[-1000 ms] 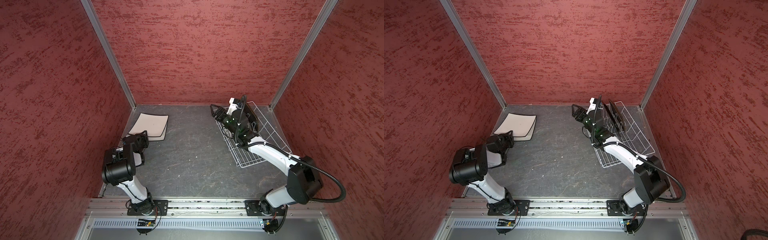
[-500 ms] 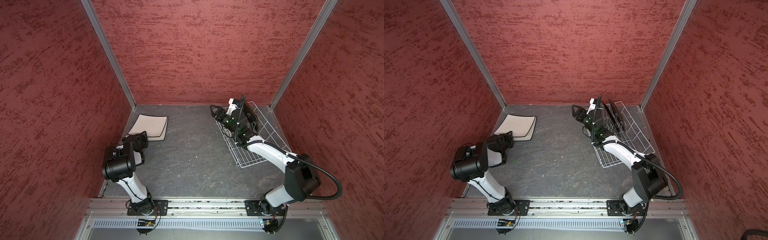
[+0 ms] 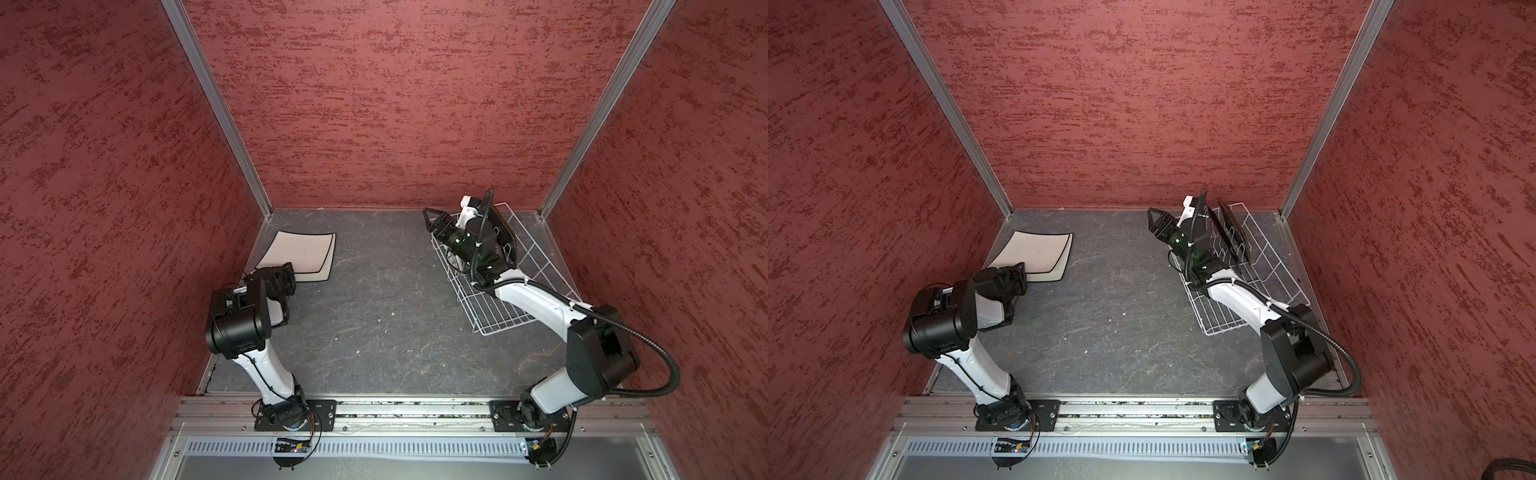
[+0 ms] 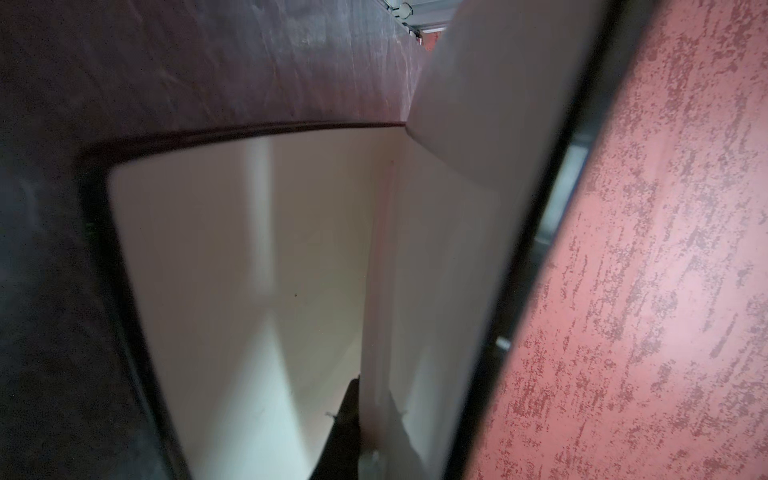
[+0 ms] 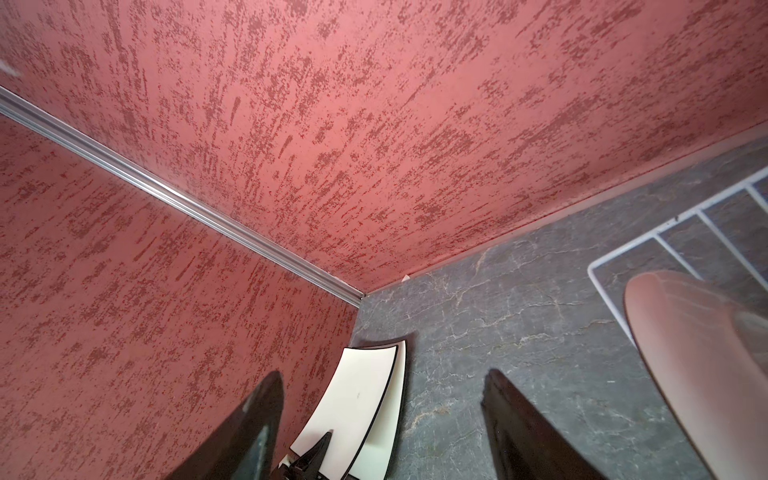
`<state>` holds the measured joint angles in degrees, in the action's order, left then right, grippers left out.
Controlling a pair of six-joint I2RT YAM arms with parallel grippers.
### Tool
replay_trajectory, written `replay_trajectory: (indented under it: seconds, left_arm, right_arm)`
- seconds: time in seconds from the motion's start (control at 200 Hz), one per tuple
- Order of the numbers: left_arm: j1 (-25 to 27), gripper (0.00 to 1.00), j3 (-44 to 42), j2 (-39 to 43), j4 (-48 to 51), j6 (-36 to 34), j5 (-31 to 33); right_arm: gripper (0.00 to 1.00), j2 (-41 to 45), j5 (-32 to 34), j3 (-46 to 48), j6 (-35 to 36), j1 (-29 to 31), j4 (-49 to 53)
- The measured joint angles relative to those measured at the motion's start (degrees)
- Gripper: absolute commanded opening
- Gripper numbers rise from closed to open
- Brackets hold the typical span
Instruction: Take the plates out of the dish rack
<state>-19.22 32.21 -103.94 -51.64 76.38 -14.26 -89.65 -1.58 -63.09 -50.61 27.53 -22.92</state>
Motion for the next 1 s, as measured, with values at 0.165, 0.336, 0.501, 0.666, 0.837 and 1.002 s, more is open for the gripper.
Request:
replay_trajectory:
  seconds: [0.165,0.336,0.501,0.666,0.837,1.002]
  left_arm:
    - [0.1,0.00,1.0,0.0,1.6,-0.4,0.4]
    - [0.5,0.00,2.3,0.0,3.7,-1.0,0.4]
    - [0.6,0.08,3.6,0.0,5.4,-1.6,0.0]
    - [0.6,0.22,3.7,0.2,5.7,-1.6,-0.3]
    - [1.0,0.23,3.8,2.1,6.5,-1.7,-0.2]
    - [1.1,0.38,3.8,3.9,7.9,-2.1,-0.2]
  right_arm:
    - [0.77,0.0,-0.4,0.0,0.0,0.0,0.0]
    - [0.77,0.0,-0.9,0.0,0.0,-0.2,0.0]
    - [0.77,0.1,-1.0,0.0,0.0,-0.5,0.0]
    - [0.77,0.2,-1.3,0.3,0.0,-0.7,0.0]
    - [0.77,1.2,-1.3,1.3,0.0,-0.8,0.0]
    - [0.77,2.5,-1.4,2.1,0.0,-0.8,0.0]
